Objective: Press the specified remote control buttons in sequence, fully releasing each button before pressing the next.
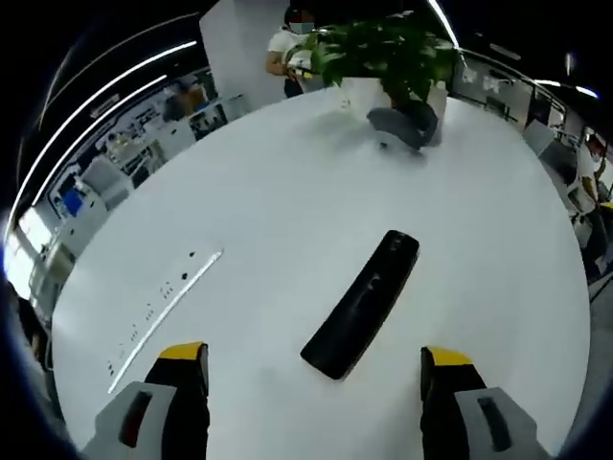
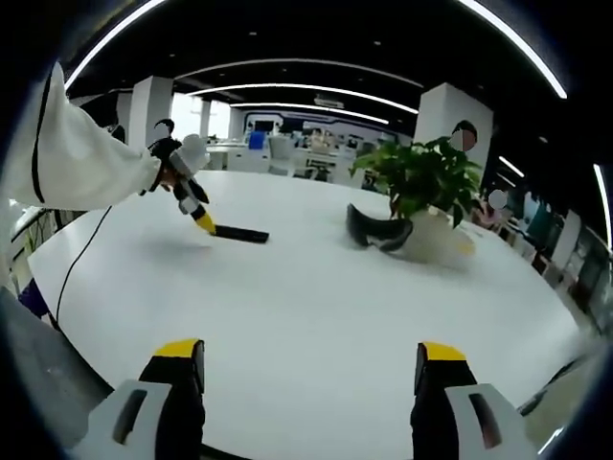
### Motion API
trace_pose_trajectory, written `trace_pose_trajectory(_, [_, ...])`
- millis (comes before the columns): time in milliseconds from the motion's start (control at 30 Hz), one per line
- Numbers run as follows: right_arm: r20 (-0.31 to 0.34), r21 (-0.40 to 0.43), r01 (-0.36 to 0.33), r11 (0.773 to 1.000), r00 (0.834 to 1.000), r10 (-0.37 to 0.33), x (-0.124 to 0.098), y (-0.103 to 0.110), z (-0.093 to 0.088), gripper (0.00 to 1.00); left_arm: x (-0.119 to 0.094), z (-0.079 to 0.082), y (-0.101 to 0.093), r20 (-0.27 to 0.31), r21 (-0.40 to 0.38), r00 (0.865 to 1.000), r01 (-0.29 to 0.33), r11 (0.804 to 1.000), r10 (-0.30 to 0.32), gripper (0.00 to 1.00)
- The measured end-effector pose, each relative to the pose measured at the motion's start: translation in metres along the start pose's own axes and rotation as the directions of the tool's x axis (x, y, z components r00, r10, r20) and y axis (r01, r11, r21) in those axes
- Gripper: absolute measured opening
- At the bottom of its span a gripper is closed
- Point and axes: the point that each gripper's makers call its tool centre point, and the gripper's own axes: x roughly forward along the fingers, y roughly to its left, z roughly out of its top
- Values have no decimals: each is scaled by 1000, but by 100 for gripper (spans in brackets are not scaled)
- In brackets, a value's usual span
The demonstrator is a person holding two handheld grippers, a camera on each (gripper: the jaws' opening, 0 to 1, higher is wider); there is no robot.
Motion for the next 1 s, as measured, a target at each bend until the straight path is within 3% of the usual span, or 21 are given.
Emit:
trace_pose_trajectory(133, [-4, -14, -12, 1000, 1000, 12, 2, 3, -1, 99, -20, 1, -9, 60, -62, 998, -15, 998, 19, 100])
trace_pose_trajectory(333, [13, -3, -12, 1000, 1000, 12, -1, 2, 1, 99, -57, -6, -28, 134, -82, 989, -51, 995, 61, 100])
trace_pose_trajectory(467, [23, -2, -7, 1000, 1000, 7, -2, 1, 3, 99, -77, -13, -45, 167, -135, 984, -37, 990, 59, 100])
trace_pose_trajectory(700, [45, -6, 3, 1000, 999, -2, -5, 0, 6, 99, -110, -27, -71, 215, -162, 973, -48, 986, 82, 100])
trace_pose_trajectory(867, [54, -4, -2, 1000, 999, 2, -6, 2, 7, 99, -130, -31, -78, 243, -181, 962, -83, 980, 126, 100])
trace_pose_trajectory(1000, [61, -1, -3, 1000, 998, 3, -6, 2, 9, 99, -154, -28, -91, 309, -240, 938, -83, 967, 158, 100])
